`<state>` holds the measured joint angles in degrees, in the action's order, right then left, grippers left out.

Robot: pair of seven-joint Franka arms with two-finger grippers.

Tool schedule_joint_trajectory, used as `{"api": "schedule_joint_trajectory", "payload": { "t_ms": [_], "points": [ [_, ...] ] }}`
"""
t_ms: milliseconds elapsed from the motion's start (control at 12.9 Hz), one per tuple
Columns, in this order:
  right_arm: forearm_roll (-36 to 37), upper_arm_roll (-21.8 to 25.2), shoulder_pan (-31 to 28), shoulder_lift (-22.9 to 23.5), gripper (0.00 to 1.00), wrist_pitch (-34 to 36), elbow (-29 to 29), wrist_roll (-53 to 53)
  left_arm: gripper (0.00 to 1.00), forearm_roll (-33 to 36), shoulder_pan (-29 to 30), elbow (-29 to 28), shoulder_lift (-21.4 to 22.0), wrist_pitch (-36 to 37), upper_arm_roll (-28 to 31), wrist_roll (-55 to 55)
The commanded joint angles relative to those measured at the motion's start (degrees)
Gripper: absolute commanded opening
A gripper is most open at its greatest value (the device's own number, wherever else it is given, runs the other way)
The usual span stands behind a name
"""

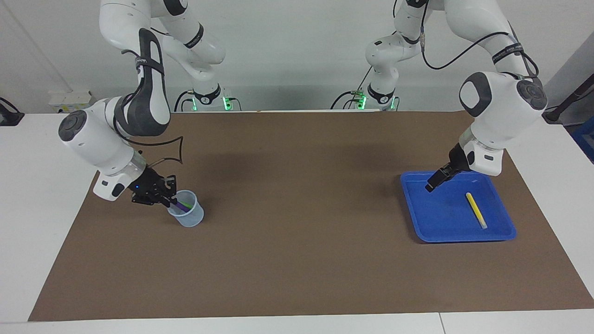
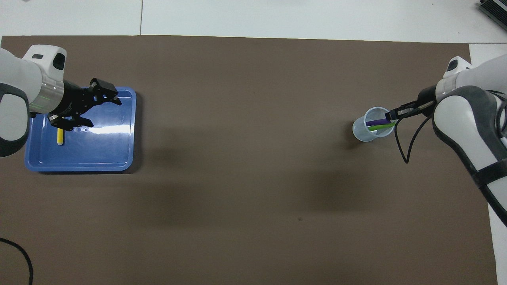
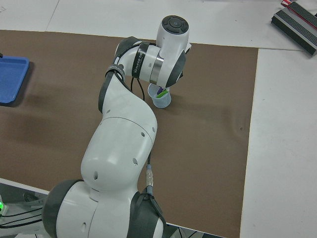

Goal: Right arm passes pens to left for tray arrangement
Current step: 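Open the left gripper and lift it away from the tray, then grasp the purple pen in the cup with the right gripper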

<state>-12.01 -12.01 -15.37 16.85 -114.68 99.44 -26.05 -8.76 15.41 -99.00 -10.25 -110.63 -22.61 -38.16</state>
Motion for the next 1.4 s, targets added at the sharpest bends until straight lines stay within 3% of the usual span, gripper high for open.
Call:
{"api": "schedule_joint_trajectory", "payload": {
  "t_ms": [0, 389, 700, 1323],
  "points": [
    [0.1, -0.3, -0.4, -2.1, 0.22, 2.6, -0.1, 1.6, 1.00, -3.0, -3.4, -0.3, 3.0, 1.6, 0.5, -9.2],
    [2.8, -0.3, -0.4, -2.0, 0.22, -1.9, 1.3, 1.3, 1.00, -7.6, -7.6, -0.4, 5.9, 1.5, 0.4, -21.2],
    [3.5, -0.3, -0.4, -1.4, 0.33, -7.7, 4.7, 1.4, 1.00, -7.8, -9.7, -0.4, 6.7, 0.8, -0.6, -30.5],
    [3.5, -0.3, -0.4, -1.3, 0.34, -8.2, 5.9, 2.8, 1.00, -9.6, -9.7, -0.9, 9.7, 3.2, -4.3, -38.8]
  ]
}}
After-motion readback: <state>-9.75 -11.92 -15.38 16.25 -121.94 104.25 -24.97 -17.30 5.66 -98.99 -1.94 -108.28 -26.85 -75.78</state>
